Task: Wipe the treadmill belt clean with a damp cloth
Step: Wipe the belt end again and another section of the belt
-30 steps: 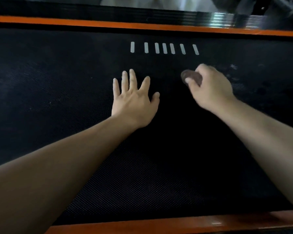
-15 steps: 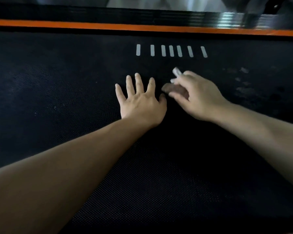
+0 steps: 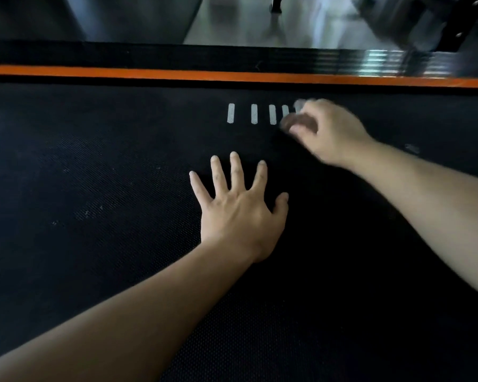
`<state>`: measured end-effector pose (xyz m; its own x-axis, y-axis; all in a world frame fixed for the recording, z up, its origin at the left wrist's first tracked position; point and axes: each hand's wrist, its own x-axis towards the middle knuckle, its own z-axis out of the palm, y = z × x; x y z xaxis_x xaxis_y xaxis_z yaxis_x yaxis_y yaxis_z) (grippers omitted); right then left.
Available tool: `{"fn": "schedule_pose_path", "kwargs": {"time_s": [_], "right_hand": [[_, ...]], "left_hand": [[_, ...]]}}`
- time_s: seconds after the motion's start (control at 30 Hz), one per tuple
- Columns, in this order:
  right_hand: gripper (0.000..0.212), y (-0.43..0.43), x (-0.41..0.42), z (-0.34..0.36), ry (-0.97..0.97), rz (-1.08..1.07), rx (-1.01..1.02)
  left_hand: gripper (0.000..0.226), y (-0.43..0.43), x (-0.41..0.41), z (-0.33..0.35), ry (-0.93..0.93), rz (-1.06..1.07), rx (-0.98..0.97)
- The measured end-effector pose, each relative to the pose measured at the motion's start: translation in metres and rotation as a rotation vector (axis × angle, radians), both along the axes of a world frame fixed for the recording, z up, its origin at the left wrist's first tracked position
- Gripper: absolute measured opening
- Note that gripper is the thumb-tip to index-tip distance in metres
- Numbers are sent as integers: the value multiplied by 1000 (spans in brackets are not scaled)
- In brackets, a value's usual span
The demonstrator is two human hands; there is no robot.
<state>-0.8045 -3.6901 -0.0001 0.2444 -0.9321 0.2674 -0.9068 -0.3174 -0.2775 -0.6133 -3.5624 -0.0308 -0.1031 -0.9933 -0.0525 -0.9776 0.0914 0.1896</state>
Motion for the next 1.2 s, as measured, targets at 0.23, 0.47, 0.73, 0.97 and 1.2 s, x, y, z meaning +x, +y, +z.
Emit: {"fn": "schedule_pose_path", "kwargs": {"time_s": [0.23, 0.47, 0.73, 0.97, 1.2], "right_hand": [[29, -32, 3, -9, -15, -52, -28], [36, -77, -35, 4, 68, -416, -49], [29, -56, -62, 1, 145, -300, -61], [28, 15, -25, -5, 1, -107, 18], [32, 38, -83, 1, 98, -456, -41]], "left_hand": [[72, 0, -1, -1, 13, 5, -18], [72, 0, -1, 0, 24, 9, -14], [72, -1, -2, -1, 27, 18, -18], [73, -2, -2, 0, 19, 17, -4], [74, -1, -2, -2, 11, 16, -1]]}}
